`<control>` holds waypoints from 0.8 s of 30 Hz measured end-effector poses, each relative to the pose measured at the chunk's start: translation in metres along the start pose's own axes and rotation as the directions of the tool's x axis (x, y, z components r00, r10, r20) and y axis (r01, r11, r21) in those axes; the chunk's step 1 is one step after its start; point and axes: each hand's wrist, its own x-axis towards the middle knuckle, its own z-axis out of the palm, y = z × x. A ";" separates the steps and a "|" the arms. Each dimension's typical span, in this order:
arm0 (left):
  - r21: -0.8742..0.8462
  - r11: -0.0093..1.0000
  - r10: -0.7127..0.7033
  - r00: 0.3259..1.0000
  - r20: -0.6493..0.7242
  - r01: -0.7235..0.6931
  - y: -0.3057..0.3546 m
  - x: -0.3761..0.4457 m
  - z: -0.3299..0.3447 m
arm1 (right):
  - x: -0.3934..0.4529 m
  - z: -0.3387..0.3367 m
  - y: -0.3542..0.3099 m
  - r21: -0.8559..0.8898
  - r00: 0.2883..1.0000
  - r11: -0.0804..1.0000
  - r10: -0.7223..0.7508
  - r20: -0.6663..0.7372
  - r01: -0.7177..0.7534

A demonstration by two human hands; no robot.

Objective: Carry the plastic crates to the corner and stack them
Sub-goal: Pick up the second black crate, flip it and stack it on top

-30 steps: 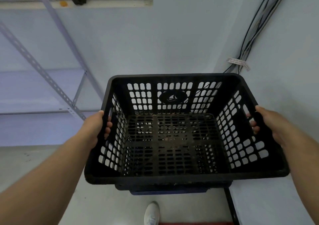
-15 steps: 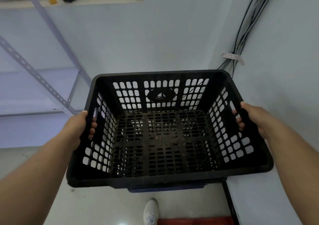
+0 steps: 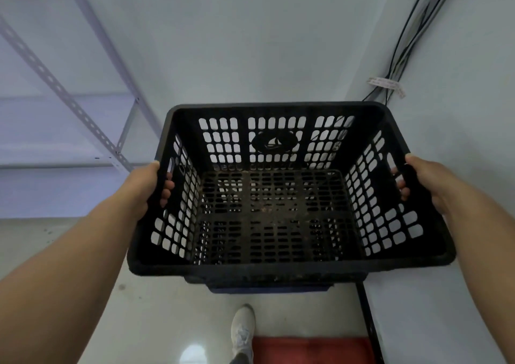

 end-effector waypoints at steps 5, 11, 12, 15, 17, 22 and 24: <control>0.029 1.000 -0.001 1.000 -0.005 0.001 0.001 -0.003 0.004 | -0.004 0.006 -0.002 -0.008 0.999 0.999 -0.031 -0.008 0.031; 0.007 1.000 -0.003 1.000 -0.002 0.003 -0.005 0.001 -0.001 | -0.008 0.006 0.001 -0.016 0.998 0.999 -0.030 -0.046 0.030; 0.006 1.000 0.007 1.000 -0.010 -0.007 -0.006 0.001 0.000 | -0.009 0.007 0.001 -0.011 0.997 0.999 -0.034 -0.064 0.034; 0.013 0.999 0.044 0.999 -0.023 -0.044 -0.008 0.003 0.001 | -0.010 0.009 0.002 -0.015 0.993 0.999 -0.045 -0.112 0.043; 0.011 0.998 0.064 0.998 -0.022 -0.063 -0.009 0.005 0.000 | -0.011 0.009 0.003 -0.013 0.991 0.998 -0.062 -0.120 0.061; 0.022 0.998 0.067 0.997 -0.037 -0.067 -0.006 0.009 -0.001 | -0.008 0.013 0.001 -0.017 0.990 0.997 -0.075 -0.121 0.074; 0.030 0.998 0.058 0.997 -0.044 -0.057 -0.002 0.012 -0.001 | -0.005 0.015 0.001 -0.007 0.990 0.998 -0.064 -0.128 0.063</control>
